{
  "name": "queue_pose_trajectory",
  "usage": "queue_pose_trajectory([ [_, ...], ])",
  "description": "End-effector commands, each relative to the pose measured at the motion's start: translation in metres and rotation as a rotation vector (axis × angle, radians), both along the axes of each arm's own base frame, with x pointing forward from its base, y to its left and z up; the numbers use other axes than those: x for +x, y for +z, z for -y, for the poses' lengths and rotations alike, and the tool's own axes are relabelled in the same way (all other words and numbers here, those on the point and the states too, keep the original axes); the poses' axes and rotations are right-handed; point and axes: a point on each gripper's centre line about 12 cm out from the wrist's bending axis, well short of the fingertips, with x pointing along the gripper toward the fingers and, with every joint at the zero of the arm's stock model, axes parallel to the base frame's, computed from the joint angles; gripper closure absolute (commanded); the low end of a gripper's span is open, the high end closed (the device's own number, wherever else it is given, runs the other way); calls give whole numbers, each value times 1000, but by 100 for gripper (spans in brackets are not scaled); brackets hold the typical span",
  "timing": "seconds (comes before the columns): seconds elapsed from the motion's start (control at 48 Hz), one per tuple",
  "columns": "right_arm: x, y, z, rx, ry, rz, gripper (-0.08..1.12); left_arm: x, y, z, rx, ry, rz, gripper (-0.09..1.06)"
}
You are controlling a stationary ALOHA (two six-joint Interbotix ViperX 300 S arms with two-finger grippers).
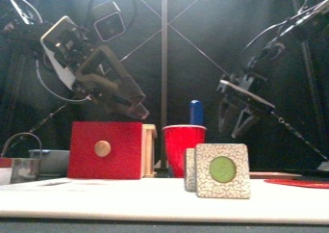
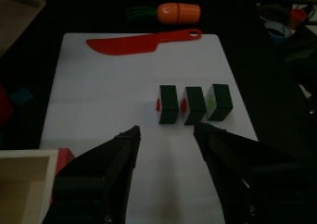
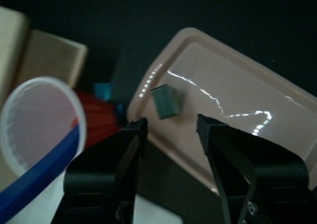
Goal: Place sushi on board then cut the sushi with the knife then place the pieces on the plate
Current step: Place the 4 sushi pieces on the plate
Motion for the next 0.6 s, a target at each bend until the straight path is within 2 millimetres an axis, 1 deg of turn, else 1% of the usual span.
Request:
queue_pose_trajectory([
  [0.021,-2,34,-38,-54,139,142,22,5,13,0,-9,6,42,11],
  [0.083,0,36,-67,-64,261,194,22,6,14,0,-9,4,45,11],
  [0.104,3,35,-84,-65,335,216,22,6,15,0,-9,4,47,11],
  [0.167,8,31,-115,-66,479,247,22,7,15,0,-9,4,47,11],
  [0.312,26,16,-173,-55,736,248,22,9,17,0,-15,11,57,11],
  [0.458,47,-1,-202,-49,836,186,22,10,18,-1,-20,16,59,11],
  [0.604,68,-19,-218,-40,878,133,22,11,21,0,-21,14,70,11],
])
